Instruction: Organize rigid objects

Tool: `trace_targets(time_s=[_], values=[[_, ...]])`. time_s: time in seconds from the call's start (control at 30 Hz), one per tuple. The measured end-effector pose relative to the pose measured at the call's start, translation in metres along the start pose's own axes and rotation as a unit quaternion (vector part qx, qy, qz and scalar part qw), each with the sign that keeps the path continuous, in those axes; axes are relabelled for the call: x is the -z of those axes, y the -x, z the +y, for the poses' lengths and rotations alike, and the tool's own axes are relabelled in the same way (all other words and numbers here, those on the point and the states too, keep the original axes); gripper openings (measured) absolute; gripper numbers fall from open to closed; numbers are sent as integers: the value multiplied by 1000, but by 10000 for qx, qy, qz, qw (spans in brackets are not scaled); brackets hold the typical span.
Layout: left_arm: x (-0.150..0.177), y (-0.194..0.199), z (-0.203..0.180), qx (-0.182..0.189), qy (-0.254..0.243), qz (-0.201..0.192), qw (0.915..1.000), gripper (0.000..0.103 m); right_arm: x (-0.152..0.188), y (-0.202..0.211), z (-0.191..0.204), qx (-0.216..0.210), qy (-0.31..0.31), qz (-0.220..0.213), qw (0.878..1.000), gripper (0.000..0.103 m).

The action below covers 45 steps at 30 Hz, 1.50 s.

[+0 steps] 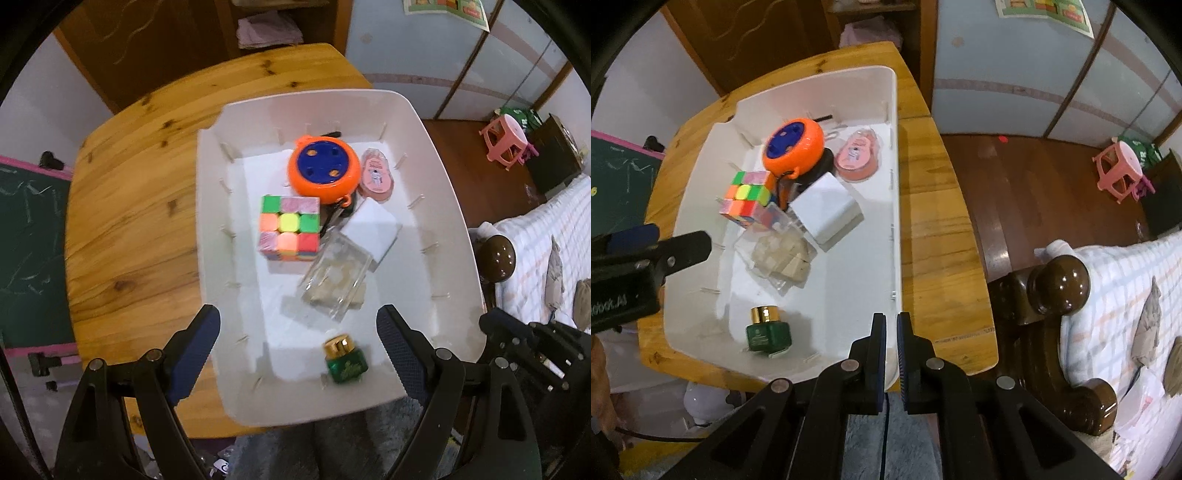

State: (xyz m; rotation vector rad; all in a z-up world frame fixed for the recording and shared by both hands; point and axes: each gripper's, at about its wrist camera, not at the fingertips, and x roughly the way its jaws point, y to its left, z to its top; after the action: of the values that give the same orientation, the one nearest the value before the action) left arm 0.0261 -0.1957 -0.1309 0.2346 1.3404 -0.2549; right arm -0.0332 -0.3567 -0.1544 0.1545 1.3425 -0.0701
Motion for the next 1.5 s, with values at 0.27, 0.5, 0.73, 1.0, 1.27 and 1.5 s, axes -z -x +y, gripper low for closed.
trace_targets(time_s=[0.27,0.5,0.73,1.0,1.27,1.5], values=[[19,37,29,-327,455,-359,9978,89,1,27,28,-37,535,-343,9980,8],[34,84,67,-523,877,-863,9910,89,-3,59,62,-36,1025,-808,9914,8],[47,120,106,-713,1104,-1164,9845,89,-16,107,102,-243,1206,-1300,9839,9],[63,145,136,-833,1213,-1319,9803,89,-20,153,137,-547,1210,-1646,9774,47],[70,169,149,-797,1423,-1594,9736,89,-11,189,158,-552,1302,-2018,9692,61],[74,186,153,-774,1486,-1875,9679,89,-8,213,162,-526,1131,-2348,9640,68]])
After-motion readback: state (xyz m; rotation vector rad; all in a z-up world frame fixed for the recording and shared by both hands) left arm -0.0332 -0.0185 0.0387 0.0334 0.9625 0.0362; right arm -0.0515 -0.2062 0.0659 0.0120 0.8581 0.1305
